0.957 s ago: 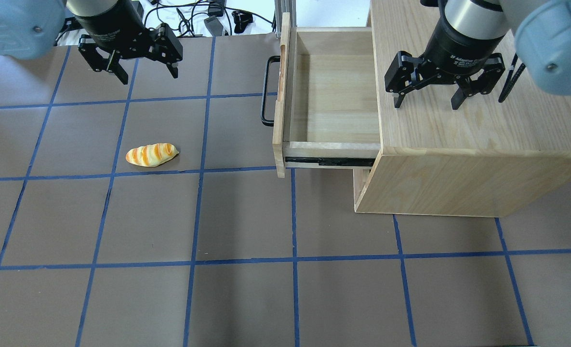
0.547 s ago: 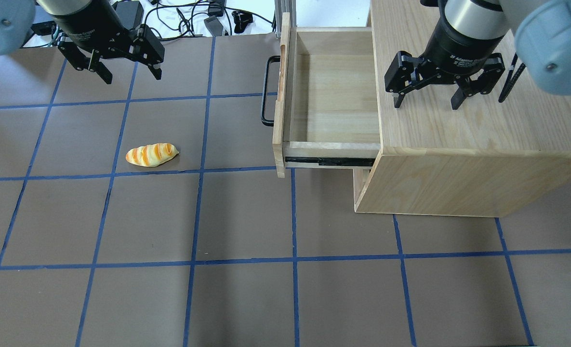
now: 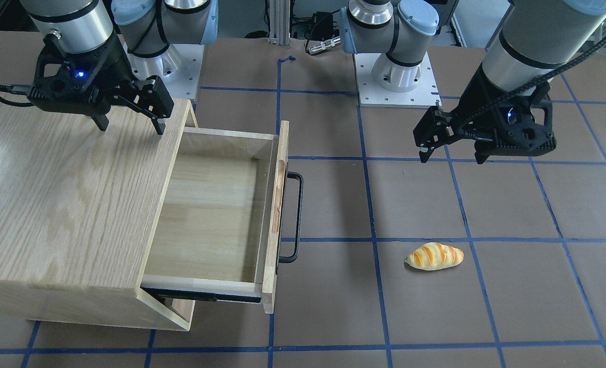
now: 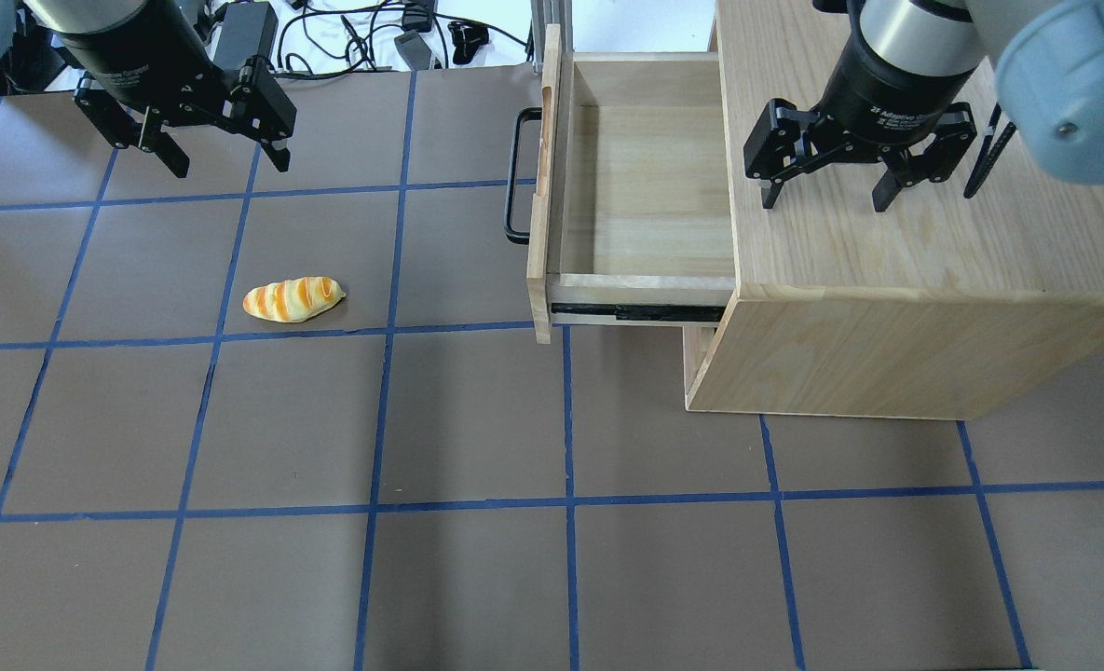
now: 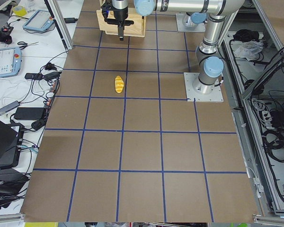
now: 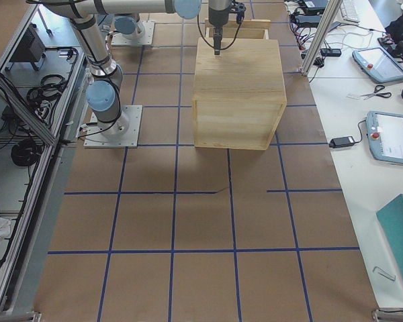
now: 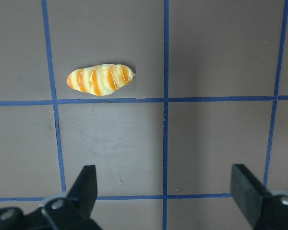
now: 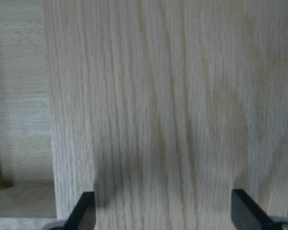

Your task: Open upper drawer

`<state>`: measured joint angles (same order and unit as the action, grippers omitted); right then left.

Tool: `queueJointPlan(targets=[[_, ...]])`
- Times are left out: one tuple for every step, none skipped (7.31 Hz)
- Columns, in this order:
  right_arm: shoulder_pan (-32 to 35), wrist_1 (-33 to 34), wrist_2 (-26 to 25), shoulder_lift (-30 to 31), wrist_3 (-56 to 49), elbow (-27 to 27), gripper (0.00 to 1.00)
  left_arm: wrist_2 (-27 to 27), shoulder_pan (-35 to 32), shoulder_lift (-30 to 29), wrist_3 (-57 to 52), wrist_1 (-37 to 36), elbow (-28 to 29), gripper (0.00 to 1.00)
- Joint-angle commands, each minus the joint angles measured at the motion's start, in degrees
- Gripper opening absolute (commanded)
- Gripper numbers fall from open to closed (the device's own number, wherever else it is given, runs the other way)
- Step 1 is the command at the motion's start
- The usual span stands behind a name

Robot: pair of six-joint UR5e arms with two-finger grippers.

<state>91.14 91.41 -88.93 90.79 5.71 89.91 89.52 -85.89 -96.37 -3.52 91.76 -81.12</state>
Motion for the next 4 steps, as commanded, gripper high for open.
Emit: queueJointPlan(targets=[[0.00, 0.00, 0.07, 0.00, 0.00, 0.00, 1.00, 0.13, 0.02, 0.30, 0.26, -1.06, -1.67, 1.00], [0.00, 0.00, -0.02, 0.00, 0.00, 0.00, 1.00, 0.13, 0.02, 0.48, 0.26, -1.15, -1.85, 1.00], [0.00, 0.00, -0.02, 0.00, 0.00, 0.00, 1.00, -0.13, 0.02, 0.57, 0.26, -1.15, -1.85, 1.00], [0.00, 0.00, -0.02, 0.00, 0.00, 0.00, 1.00, -0.31, 0.02, 0.57, 0.35, -1.15, -1.85, 1.00]])
